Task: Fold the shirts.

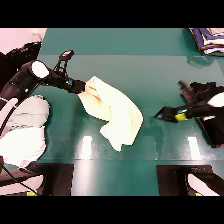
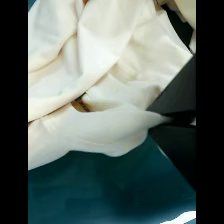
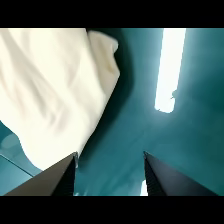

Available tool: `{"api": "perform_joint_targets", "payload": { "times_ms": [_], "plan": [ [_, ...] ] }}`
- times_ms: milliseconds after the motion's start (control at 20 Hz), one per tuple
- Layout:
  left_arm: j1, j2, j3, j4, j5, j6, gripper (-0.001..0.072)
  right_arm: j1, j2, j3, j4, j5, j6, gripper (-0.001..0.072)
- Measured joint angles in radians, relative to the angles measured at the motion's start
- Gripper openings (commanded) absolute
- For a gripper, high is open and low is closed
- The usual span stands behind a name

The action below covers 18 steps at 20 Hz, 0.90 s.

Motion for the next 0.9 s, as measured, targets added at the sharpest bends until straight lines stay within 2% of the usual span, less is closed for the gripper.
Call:
{"api": "perform_joint_targets", "payload": {
  "times_ms": [150, 250, 350, 600, 900],
  "plan": [
    [0.0, 0.003, 0.004, 0.008, -0.012, 0.0, 0.0029, 0.072, -0.106, -0.054, 0.112, -0.112, -0.052, 0.046],
    [0.001, 0.003, 0.005, 0.011, -0.019, 0.0, 0.0028, 0.121, -0.183, -0.034, 0.161, -0.159, -0.075, 0.0391],
    [0.001, 0.004, 0.005, 0.013, -0.023, 0.0, 0.0028, 0.157, -0.25, 0.009, 0.187, -0.193, -0.087, 0.0011],
    [0.0, 0.02, 0.023, 0.07, -0.041, -0.002, 0.0028, 0.164, -0.318, 0.152, 0.179, -0.234, -0.097, 0.0013],
    [0.0, 0.146, 0.206, 0.323, -0.039, -0.027, 0.0028, 0.013, -0.16, 0.418, -0.005, -0.164, -0.063, 0.0013]
  ]
}}
